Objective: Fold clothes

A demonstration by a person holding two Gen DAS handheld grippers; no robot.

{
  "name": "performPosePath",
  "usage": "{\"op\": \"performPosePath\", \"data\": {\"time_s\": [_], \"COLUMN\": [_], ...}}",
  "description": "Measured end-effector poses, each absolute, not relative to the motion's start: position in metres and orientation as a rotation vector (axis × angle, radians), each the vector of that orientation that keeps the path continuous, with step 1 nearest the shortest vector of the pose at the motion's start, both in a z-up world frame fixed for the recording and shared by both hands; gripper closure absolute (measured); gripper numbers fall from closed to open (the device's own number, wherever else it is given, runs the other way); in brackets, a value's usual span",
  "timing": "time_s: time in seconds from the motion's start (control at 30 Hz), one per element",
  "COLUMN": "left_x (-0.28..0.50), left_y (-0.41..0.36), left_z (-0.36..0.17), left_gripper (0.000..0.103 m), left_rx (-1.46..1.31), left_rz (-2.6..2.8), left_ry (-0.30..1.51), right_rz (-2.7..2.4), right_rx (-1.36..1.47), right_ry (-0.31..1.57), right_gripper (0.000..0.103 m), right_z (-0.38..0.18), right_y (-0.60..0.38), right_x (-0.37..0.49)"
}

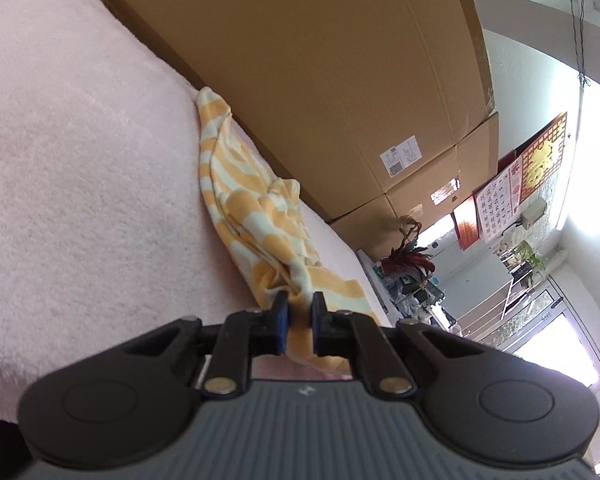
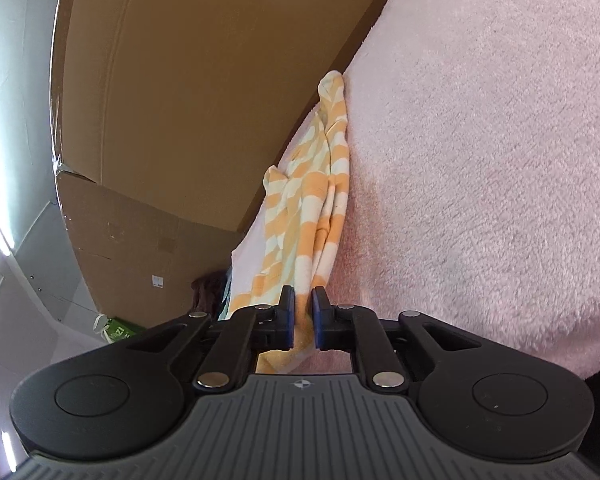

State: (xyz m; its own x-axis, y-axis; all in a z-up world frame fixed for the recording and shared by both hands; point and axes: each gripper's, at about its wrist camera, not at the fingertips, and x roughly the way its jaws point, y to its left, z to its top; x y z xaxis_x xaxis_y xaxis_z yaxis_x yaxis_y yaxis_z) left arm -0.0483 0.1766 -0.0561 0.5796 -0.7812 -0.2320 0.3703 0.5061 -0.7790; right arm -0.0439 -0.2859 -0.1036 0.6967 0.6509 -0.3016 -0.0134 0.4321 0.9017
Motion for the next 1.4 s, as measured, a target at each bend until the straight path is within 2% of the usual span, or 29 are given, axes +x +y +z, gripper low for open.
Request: {"op": "performPosePath", "data": {"time_s": [0.13,0.3,0.37,0.4,0.47,0.57,0.77,0.8,0.83,0.87,0.9,0.93,1.03,1.27,1.4], "left_x": [-0.066,-0.061,-0.060,-0.060,-0.063,-0.067,-0.060,-0.060,-0.060,-0.061,-0.059,-0.058,-0.053,-0.036,-0.015], "left_y": [0.184,0.191,0.191,0.191,0.194,0.200,0.184,0.179,0.176,0.173,0.173,0.174,0.174,0.184,0.186], "left_z": [-0.056,-0.081,-0.082,-0.080,-0.075,-0.073,-0.078,-0.076,-0.075,-0.074,-0.074,-0.074,-0.073,-0.057,-0.049], "left_gripper": [0.100,0.100,0.098,0.095,0.064,0.060,0.059,0.059,0.064,0.075,0.082,0.089,0.096,0.097,0.098], "left_rx": [-0.766,-0.848,-0.836,-0.803,-0.755,-0.724,-0.677,-0.634,-0.608,-0.584,-0.605,-0.630,-0.705,-0.904,-1.000], "left_rz": [-0.771,-0.736,-0.739,-0.738,-0.741,-0.740,-0.758,-0.764,-0.765,-0.766,-0.765,-0.765,-0.762,-0.724,-0.698], "left_ry": [0.637,0.708,0.715,0.714,0.715,0.707,0.660,0.648,0.642,0.636,0.640,0.644,0.657,0.680,0.692], "right_rz": [0.486,0.451,0.442,0.439,0.451,0.475,0.521,0.523,0.524,0.522,0.513,0.514,0.528,0.631,0.669], "right_rx": [1.029,1.014,1.021,1.023,0.975,0.886,0.897,0.898,0.893,0.884,0.872,0.884,0.922,1.100,1.188], "right_ry": [0.750,0.786,0.786,0.785,0.780,0.774,0.761,0.762,0.762,0.763,0.766,0.768,0.776,0.693,0.636], "right_gripper": [0.093,0.093,0.088,0.085,0.078,0.070,0.070,0.071,0.071,0.073,0.082,0.084,0.087,0.088,0.094], "right_z": [-0.098,-0.109,-0.114,-0.117,-0.110,-0.101,-0.112,-0.113,-0.113,-0.112,-0.112,-0.114,-0.118,-0.109,-0.098], "right_y": [-0.286,-0.286,-0.285,-0.284,-0.284,-0.286,-0.279,-0.278,-0.277,-0.277,-0.277,-0.278,-0.281,-0.293,-0.296], "right_x": [-0.057,-0.064,-0.064,-0.065,-0.068,-0.075,-0.069,-0.068,-0.068,-0.068,-0.068,-0.068,-0.069,-0.065,-0.052]}}
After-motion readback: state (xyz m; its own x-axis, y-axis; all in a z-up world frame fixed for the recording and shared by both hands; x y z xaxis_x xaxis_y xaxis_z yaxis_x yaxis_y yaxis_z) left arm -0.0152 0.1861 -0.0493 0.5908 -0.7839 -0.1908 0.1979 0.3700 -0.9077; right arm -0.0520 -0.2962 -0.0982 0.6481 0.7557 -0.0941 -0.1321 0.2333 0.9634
